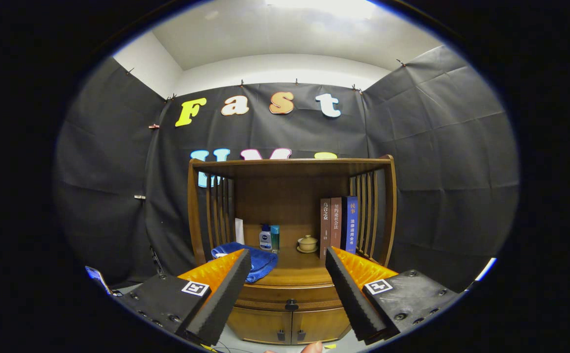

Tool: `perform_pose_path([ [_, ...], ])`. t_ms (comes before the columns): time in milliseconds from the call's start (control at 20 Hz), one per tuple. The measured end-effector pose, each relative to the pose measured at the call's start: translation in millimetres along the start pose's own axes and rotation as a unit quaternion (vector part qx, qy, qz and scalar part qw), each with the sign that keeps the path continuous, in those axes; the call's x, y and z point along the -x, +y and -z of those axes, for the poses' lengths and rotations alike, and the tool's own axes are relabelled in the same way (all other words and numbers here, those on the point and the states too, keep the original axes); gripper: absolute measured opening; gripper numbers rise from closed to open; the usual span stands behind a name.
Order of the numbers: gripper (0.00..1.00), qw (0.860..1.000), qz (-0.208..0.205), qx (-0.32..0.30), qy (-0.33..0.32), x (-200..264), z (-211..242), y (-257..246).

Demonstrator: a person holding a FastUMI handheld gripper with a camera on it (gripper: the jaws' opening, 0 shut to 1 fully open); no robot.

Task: Pull open the drawer, take out the items inside it, and place them on the countertop above the cabinet.

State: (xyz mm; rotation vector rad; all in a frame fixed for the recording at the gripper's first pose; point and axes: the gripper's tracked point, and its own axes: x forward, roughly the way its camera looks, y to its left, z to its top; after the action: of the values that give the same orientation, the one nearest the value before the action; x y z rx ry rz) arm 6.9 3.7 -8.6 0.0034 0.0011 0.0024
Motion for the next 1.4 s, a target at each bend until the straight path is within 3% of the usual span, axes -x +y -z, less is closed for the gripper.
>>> perform_pose_path([
  [300,0.99,1.000,0.002,0.006,-0.004,-8.4,9.5,1.9],
  [500,0.98,0.999,0.025,0.013,-0.023,-32.3,34.6,-9.8],
  [1150,0.98,0.996,0.008,0.030,0.085,-123.4,263.5,7.8],
  [1400,0.98,0.994,0.021,0.012,0.109,-142.8,313.8,1.7],
])
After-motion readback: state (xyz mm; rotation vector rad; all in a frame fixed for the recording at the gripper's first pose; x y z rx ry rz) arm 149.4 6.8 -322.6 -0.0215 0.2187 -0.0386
